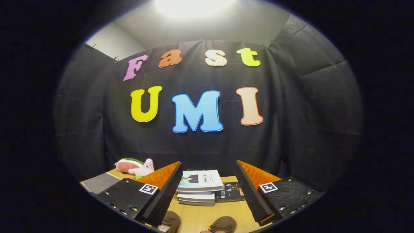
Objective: Open the storage box then place both shoes into the box .Put the left shoe in first, then the right shoe, with the right side of both shoes facing outward in a uniform manner.
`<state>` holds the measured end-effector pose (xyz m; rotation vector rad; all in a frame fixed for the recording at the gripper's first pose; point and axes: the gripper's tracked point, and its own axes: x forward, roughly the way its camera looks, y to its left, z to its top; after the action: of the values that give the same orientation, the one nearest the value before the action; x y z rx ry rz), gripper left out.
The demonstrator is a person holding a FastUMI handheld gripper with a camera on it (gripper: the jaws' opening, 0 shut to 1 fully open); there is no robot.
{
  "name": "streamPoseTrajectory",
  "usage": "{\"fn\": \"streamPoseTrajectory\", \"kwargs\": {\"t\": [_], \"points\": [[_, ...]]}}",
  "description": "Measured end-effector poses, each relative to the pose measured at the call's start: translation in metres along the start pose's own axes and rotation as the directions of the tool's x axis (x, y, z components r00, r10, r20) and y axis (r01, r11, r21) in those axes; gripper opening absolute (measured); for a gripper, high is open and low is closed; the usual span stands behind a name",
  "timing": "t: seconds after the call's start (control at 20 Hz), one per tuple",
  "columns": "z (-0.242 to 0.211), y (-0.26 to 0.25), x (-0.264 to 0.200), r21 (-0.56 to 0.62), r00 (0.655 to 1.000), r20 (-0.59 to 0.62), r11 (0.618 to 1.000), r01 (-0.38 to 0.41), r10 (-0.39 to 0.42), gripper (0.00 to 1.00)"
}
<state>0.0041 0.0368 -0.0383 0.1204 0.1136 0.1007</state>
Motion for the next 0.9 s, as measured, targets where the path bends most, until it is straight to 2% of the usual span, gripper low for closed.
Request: {"fn": "streamPoseTrajectory", "kwargs": {"t": [0.15, 0.3, 0.4, 0.5, 0.6, 0.7, 0.9], "points": [[-0.014, 0.017, 0.007, 0.034, 0.998, -0.043, 0.998, -0.045, 0.046, 0.98], [-0.033, 0.041, 0.013, 0.071, 0.987, -0.091, 0.99, -0.125, 0.131, 0.98], [-0.047, 0.07, 0.013, 0.155, 0.96, -0.131, 0.962, -0.226, 0.247, 0.98], [-0.066, 0.089, 0.015, 0.228, 0.931, -0.179, 0.934, -0.276, 0.319, 0.98], [-0.085, 0.108, 0.015, 0.272, 0.892, -0.236, 0.908, -0.32, 0.385, 0.98], [-0.104, 0.13, 0.013, 0.333, 0.84, -0.286, 0.87, -0.364, 0.461, 0.98], [-0.135, 0.17, 0.003, 0.487, 0.7, -0.359, 0.764, -0.424, 0.617, 0.98]]}}
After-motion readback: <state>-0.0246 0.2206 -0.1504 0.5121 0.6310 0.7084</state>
